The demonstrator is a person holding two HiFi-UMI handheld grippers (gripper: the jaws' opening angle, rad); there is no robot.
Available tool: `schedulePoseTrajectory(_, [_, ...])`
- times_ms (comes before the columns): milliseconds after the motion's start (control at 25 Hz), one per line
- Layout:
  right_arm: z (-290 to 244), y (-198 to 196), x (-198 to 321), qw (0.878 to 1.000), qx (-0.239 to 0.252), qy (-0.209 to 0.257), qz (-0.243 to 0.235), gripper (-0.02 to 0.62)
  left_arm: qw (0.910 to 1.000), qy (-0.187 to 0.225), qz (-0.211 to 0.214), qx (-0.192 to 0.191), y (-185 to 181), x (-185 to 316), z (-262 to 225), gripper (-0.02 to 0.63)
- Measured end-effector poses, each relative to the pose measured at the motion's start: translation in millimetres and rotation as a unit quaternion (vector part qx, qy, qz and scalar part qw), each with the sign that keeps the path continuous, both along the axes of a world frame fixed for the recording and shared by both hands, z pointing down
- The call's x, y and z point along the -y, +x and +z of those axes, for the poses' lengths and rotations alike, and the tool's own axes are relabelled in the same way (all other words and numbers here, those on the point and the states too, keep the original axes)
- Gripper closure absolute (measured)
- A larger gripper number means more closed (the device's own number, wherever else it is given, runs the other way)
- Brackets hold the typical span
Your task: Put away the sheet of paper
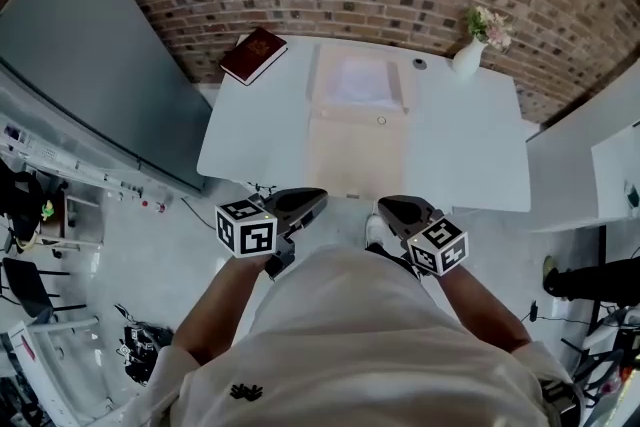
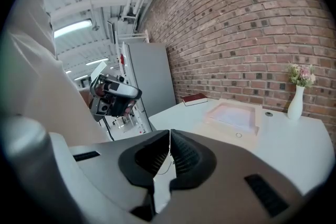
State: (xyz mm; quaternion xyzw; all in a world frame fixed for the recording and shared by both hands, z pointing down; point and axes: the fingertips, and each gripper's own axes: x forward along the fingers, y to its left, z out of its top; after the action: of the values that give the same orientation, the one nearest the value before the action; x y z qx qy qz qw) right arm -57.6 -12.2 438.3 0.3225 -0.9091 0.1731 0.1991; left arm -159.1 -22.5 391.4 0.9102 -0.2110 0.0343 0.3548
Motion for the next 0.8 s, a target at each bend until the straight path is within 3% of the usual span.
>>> schedulePoseTrajectory(280, [-7.0,-5.3,-23.5,1.000,-0.009,0.005,0.004,0.566,0.9992,0.029,0.017,0.021,-4.1,-26.2,-0.5,0.581])
schedulePoseTrajectory(800, [-12.1,-8.5,-50.8,1.000,-0.006,0.006,0.017,0.566,0.9976,0.058,0.033,0.018,-6.2,-57.9,-9.1,0.581])
